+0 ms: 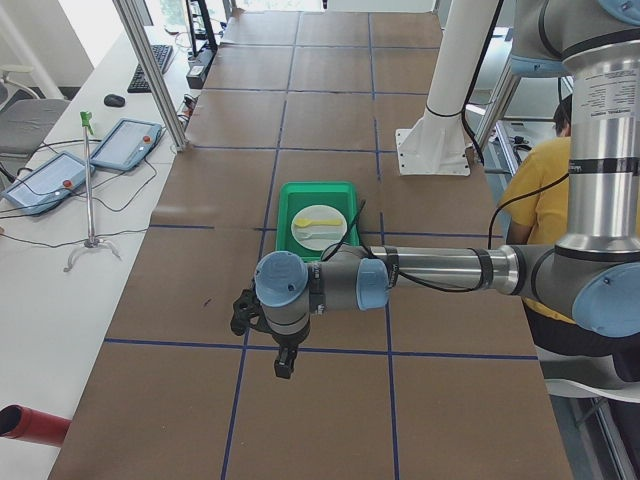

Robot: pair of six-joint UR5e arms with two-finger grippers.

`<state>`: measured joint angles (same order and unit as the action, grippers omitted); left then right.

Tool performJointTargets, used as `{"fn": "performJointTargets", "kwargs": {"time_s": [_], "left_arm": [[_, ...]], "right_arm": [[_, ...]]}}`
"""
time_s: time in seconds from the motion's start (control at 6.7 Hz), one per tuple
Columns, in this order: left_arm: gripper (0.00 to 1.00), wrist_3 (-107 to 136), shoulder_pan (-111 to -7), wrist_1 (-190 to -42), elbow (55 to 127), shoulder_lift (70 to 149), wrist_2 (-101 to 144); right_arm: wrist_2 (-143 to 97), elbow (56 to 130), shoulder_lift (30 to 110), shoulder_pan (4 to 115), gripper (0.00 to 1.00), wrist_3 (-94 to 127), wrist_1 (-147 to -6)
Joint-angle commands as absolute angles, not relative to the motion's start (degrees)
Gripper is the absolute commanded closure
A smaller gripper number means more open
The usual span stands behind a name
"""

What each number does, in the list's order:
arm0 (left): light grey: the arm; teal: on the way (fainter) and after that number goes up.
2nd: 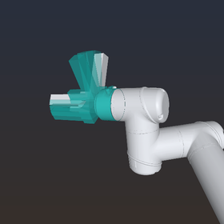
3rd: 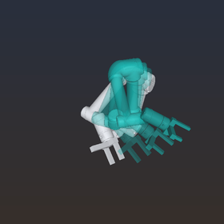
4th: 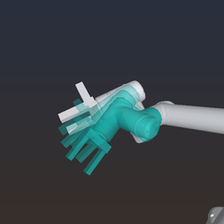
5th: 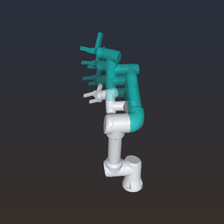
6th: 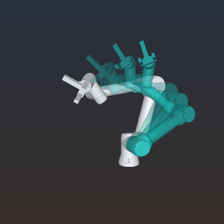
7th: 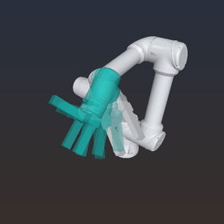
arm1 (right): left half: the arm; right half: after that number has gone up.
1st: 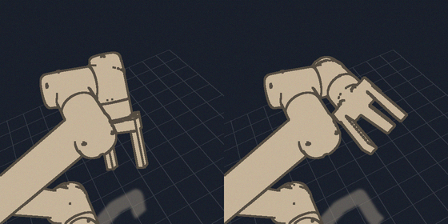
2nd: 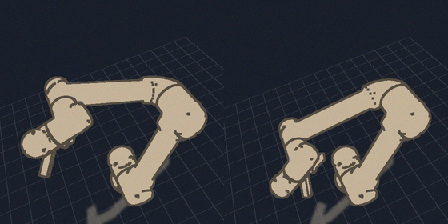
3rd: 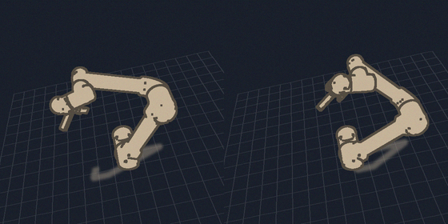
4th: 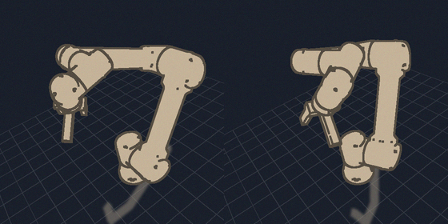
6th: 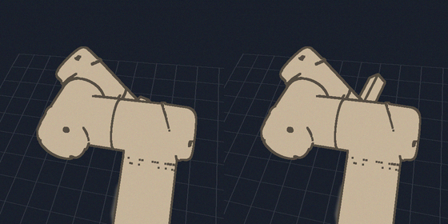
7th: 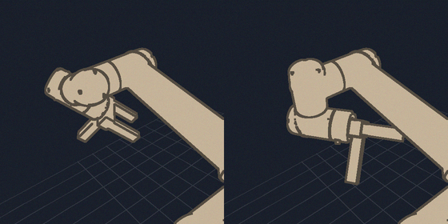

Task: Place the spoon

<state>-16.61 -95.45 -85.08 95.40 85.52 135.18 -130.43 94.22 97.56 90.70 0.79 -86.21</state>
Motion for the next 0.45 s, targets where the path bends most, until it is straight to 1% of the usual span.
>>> {"fn": "performJointTargets", "kwargs": {"time_s": [0.0,0.15,0.3], "left_arm": [[0.0,-16.7,-95.4,-85.1,95.4,85.5,135.2],[0.0,-16.6,-95.4,-85.1,94.6,85.5,135.0],[0.0,-16.6,-95.4,-85.1,95.4,85.5,135.2]], "right_arm": [[-130.4,94.2,97.6,90.7,0.0,0.8,-86.2],[-130.4,94.2,97.6,90.7,0.0,0.8,-86.2],[-130.4,94.2,97.6,90.7,0.0,0.8,-86.2]]}}
